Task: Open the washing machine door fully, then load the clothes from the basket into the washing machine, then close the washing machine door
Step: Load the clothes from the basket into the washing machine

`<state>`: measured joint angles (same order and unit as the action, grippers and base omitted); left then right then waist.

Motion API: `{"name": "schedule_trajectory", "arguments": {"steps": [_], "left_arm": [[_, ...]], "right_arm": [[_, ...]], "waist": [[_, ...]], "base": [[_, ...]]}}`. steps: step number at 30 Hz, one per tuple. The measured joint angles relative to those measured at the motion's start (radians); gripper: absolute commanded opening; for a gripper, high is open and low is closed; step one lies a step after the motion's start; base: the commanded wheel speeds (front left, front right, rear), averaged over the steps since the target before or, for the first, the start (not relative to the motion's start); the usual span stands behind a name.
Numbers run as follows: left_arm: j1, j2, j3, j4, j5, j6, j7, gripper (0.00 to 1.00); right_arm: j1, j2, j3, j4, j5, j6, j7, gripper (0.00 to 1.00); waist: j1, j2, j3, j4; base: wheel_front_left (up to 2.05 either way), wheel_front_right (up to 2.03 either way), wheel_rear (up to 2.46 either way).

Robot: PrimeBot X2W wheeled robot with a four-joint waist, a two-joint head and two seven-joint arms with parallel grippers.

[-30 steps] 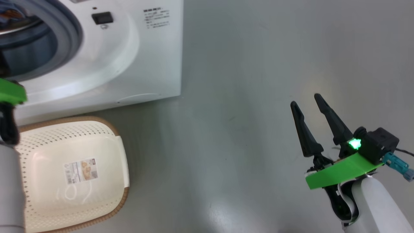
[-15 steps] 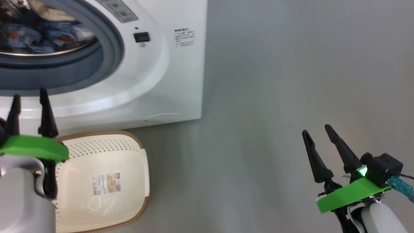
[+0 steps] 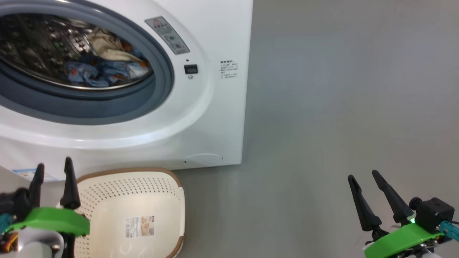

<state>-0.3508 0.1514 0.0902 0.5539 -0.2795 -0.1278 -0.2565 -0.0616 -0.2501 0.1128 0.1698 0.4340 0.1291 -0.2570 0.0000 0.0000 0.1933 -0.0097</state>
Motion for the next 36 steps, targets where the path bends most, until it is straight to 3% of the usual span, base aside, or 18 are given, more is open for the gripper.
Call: {"name": "schedule_trajectory", "arguments": {"steps": [23,36], "left_arm": [[0.330,0.000,0.028,-0.232,-0.014,0.000,0.000,1.00],[0.346,0.004,0.020,-0.248,-0.021,0.000,0.000,1.00]], "right_arm": [[0.162,-0.005,-0.068,-0.013,0.002,0.000,0.000,1.00],[0.167,0.002,-0.088,-0.015,0.002,0.000,0.000,1.00]], "waist": [[0.0000,0.0000,-0.155,0.021],[0.0000,0.0000,-0.143,0.017]], "base": [[0.00,0.00,0.00],[0.00,0.00,0.00]]}}
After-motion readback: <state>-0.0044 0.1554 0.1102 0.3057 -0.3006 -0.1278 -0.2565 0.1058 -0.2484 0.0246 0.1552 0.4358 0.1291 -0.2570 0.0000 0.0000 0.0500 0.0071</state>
